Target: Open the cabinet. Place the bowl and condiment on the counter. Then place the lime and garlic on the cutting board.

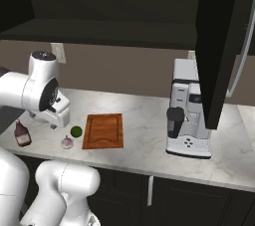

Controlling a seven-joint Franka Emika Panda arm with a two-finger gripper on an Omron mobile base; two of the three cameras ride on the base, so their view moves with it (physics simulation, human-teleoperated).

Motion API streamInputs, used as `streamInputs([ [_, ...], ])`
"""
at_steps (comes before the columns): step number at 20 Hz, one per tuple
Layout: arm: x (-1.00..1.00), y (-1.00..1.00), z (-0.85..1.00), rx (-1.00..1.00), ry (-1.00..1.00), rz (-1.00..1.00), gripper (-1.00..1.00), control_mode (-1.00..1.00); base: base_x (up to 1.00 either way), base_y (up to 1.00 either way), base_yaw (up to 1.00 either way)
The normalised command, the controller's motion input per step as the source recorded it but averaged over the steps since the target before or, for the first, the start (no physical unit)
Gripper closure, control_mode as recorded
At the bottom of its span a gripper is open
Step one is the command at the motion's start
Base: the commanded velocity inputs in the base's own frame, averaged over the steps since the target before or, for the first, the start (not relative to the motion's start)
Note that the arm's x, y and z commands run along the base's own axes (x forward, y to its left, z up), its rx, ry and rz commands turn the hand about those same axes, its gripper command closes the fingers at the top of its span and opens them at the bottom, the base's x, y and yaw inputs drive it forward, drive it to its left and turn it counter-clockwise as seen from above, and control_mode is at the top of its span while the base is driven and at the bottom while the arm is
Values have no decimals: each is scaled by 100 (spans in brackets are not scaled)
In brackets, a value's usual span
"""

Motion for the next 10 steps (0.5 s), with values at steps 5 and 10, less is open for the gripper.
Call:
streamInputs([
  [5,0,0,-29,-8,0,10,-100,-100,0,0,0],
  [10,0,0,-33,-7,0,8,-100,-100,0,0,0],
])
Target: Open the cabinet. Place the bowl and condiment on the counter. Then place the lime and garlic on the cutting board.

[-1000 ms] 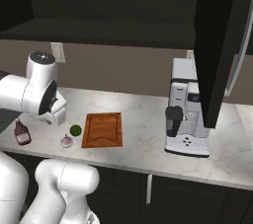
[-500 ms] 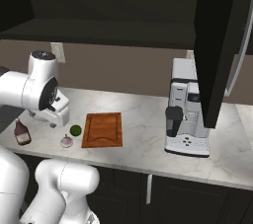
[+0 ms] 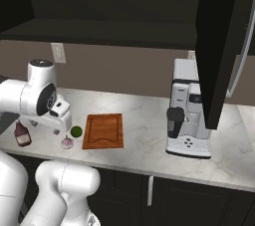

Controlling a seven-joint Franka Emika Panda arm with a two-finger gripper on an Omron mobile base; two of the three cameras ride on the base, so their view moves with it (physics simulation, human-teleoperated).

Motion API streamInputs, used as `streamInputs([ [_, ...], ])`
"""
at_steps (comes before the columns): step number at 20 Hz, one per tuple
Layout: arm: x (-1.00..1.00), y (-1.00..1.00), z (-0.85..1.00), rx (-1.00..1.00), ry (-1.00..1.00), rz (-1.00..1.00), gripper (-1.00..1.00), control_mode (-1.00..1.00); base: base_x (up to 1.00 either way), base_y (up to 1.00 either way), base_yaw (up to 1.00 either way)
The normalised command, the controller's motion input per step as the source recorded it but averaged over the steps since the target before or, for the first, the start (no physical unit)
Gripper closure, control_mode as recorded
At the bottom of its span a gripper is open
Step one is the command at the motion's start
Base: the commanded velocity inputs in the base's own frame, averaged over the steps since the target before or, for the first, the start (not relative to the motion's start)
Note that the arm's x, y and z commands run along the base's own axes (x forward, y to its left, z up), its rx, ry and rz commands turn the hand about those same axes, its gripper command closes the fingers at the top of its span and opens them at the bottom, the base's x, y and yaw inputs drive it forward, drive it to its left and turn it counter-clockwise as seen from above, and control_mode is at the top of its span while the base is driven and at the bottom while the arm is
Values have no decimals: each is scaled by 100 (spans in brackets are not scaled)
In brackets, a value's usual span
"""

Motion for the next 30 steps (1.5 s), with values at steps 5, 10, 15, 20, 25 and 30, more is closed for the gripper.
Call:
streamInputs([
  [5,6,0,-28,-4,0,6,-100,-100,0,0,0],
  [10,32,0,-8,0,0,4,-100,-100,0,0,0],
  [15,36,0,-17,0,0,3,-100,-100,0,0,0],
  [20,4,0,-20,-4,0,4,-100,-100,0,0,0],
  [25,0,0,-30,-9,0,4,-100,-100,0,0,0],
  [30,0,0,-19,-5,0,1,-100,-100,0,0,0],
])
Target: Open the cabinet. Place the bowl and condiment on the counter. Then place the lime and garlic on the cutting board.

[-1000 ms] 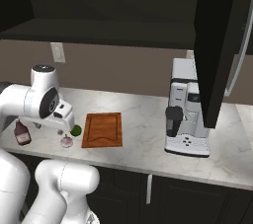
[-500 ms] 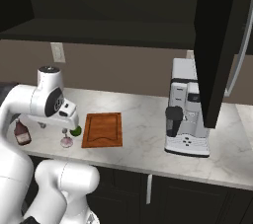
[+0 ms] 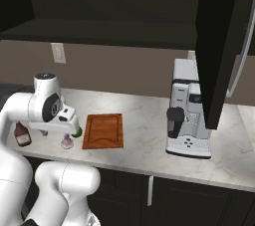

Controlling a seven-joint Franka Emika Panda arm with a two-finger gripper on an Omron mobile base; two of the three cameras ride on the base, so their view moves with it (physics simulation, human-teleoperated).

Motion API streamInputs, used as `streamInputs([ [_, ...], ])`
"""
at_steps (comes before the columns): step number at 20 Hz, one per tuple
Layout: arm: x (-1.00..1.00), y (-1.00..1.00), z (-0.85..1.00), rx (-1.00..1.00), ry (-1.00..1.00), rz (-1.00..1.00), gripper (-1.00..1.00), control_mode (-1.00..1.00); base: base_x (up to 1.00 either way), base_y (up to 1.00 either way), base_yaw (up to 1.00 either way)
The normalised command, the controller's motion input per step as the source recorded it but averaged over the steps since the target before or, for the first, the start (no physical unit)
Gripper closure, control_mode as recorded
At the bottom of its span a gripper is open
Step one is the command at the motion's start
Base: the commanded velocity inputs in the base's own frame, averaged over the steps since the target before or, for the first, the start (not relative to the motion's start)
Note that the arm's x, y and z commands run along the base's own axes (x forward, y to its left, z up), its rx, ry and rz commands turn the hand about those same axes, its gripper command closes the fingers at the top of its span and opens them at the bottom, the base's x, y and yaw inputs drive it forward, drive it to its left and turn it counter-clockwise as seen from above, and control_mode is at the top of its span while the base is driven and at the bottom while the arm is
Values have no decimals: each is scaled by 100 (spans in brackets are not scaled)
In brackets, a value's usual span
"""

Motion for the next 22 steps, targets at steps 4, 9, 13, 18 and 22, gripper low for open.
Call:
streamInputs([
  [4,0,2,-11,0,0,0,-100,-100,0,0,0],
  [9,3,6,-7,0,0,0,-100,-100,0,0,0],
  [13,1,7,-2,0,0,0,-100,-100,0,0,0],
  [18,19,4,-1,0,0,0,-100,-100,0,0,0],
  [22,29,0,0,0,0,0,-100,-100,0,0,0],
])
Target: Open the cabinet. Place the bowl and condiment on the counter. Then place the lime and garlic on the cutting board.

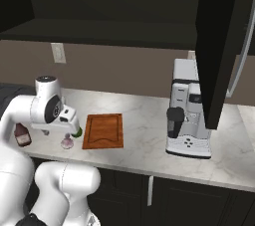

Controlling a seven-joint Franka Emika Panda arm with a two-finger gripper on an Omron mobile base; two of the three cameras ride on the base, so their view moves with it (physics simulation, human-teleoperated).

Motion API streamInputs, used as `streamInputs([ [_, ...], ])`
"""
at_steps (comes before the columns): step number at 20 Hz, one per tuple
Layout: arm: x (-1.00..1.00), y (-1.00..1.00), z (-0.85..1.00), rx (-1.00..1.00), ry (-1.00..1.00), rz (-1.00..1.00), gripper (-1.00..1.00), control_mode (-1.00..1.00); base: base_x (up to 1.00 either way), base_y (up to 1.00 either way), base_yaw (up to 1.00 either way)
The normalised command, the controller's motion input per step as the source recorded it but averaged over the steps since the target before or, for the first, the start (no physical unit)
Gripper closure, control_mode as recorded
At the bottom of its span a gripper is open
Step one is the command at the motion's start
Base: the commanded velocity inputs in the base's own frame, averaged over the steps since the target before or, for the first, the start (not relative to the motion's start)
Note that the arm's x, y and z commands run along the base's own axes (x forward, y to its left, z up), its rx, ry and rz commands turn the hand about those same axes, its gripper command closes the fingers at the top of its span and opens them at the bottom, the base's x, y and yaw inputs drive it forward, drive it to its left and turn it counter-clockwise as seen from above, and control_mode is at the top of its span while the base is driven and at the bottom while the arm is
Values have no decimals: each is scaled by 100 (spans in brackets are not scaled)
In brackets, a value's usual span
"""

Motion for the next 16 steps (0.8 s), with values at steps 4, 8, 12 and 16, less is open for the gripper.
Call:
streamInputs([
  [4,25,0,-1,0,0,0,-100,-100,0,0,0],
  [8,13,0,-4,0,0,0,-100,-100,0,0,0],
  [12,3,0,-9,0,0,0,-100,-100,0,0,0],
  [16,1,0,-14,-1,1,0,-100,-100,0,0,0],
])
